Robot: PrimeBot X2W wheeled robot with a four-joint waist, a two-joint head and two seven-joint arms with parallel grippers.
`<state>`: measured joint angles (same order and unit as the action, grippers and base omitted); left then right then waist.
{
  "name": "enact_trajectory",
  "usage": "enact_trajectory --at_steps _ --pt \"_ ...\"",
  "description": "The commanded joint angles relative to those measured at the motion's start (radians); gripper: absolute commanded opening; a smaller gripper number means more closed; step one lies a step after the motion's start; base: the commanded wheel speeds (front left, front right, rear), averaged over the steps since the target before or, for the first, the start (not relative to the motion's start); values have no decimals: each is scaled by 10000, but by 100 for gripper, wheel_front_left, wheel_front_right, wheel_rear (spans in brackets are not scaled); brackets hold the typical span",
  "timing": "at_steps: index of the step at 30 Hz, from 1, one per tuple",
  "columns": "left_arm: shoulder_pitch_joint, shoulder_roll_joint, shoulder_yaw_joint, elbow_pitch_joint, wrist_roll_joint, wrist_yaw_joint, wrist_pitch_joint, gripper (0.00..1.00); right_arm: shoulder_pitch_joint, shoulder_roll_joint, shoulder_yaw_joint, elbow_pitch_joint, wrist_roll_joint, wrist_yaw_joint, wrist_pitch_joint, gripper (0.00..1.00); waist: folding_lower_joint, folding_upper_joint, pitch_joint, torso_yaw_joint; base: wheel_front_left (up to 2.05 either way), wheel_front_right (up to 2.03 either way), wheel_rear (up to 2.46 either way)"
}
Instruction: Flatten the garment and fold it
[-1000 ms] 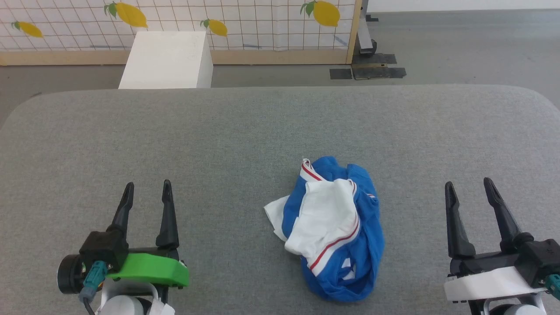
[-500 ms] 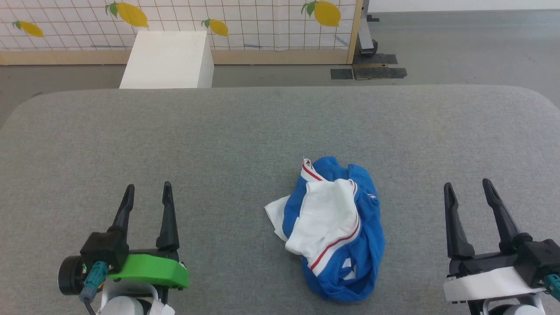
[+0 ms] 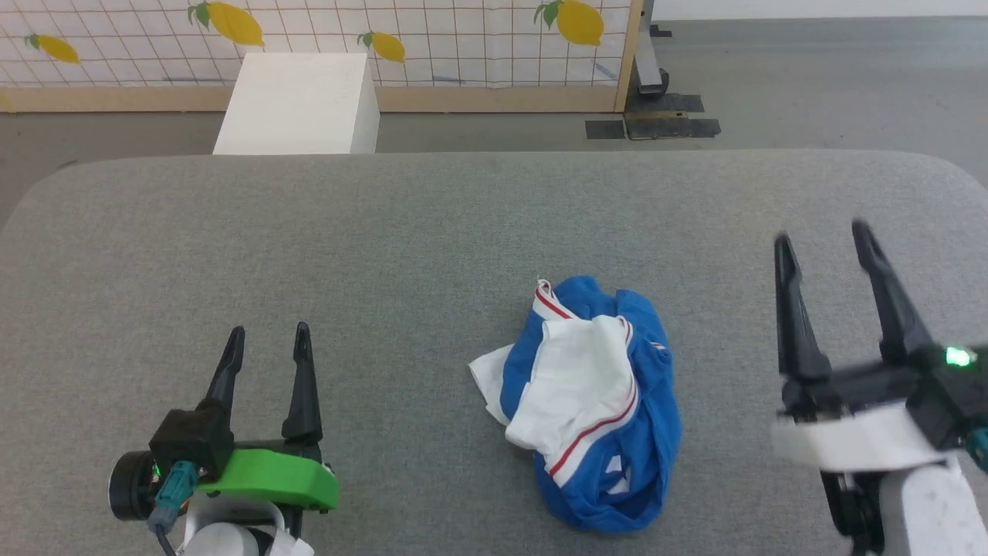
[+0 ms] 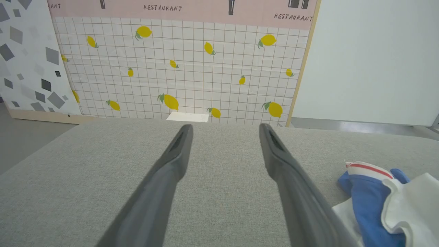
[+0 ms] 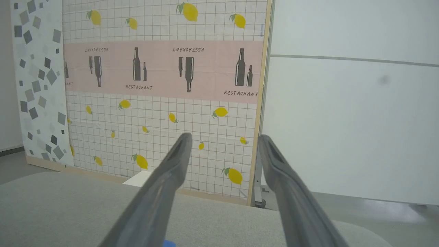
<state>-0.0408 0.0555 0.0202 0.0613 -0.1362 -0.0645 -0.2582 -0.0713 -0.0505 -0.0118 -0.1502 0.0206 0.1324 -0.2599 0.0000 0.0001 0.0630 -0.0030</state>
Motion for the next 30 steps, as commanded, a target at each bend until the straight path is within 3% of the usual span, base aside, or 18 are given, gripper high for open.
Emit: enact_trajectory --at_steps 1,5,9,14,18,23,30 --pt "45 -52 5 32 85 46 -36 100 -430 3 126 -101 -113 -17 -19 100 0 -1 12 27 0 0 0" --pt "44 -52 -11 59 77 40 -36 100 -1420 -526 1198 247 -186 -17 -19 100 0 -1 0 117 0 0 0" --pt "80 -52 -46 93 66 44 -36 100 -2455 -2043 2994 1338 307 -17 242 100 0 -1 -28 239 0 0 0" --pt "108 -52 -100 81 -4 86 -36 100 -4209 -4092 5874 1851 2255 -17 2385 100 0 -1 114 369 0 0 0" --pt "-41 -52 -164 104 -75 127 -36 100 -5493 -5242 8115 1820 4102 -17 4368 100 0 -1 339 531 0 0 0" --pt "-256 -52 -314 102 -185 203 -36 100 -7007 -6125 10605 1799 6031 -17 7067 100 0 -1 622 824 0 0 0" --pt "-543 -53 -549 97 -355 304 -36 100 -8628 -6193 12629 2109 8174 -17 9033 100 0 -1 1145 1325 0 0 0"
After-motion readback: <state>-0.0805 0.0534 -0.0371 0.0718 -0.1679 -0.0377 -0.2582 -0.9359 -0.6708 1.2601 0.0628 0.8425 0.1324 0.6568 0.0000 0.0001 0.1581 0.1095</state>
